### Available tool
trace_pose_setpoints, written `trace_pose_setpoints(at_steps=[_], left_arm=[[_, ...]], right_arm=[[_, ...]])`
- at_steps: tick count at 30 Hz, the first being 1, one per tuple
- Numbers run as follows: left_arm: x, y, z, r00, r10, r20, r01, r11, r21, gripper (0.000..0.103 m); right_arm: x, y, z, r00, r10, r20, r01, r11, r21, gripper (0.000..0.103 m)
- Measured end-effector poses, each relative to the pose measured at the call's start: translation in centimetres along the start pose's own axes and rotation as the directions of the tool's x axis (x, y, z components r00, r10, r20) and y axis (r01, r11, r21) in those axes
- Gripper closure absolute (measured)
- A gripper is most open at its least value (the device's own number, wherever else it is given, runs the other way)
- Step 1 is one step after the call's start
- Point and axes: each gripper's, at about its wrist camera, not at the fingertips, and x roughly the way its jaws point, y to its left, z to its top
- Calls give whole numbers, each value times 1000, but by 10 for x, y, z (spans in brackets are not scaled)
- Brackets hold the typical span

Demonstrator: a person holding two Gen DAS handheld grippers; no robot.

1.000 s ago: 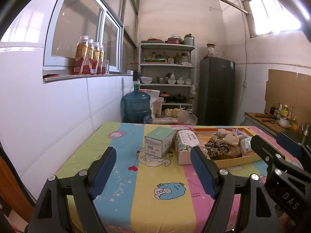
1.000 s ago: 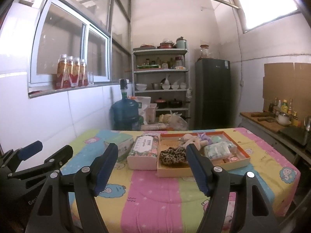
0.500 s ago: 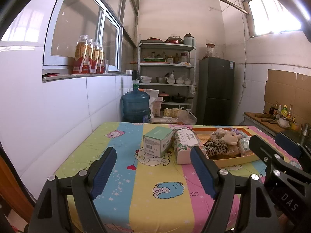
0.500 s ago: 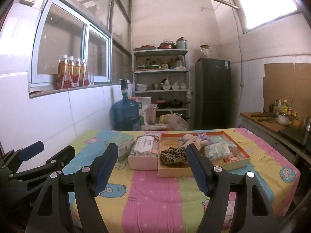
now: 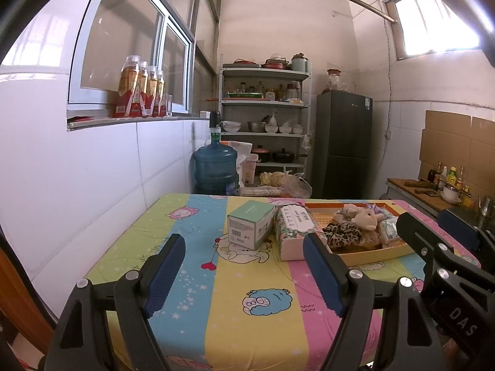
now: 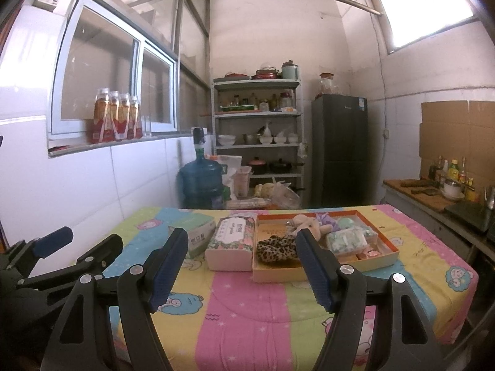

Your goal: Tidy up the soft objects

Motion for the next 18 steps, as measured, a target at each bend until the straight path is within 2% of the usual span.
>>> trace_pose_setpoints(at_steps=[18], left_arm=[[0,0,0,1000,0,-1,0,1000,0,25]], right_arm=[[0,1,0,1000,1,1,-1,1000,0,29]])
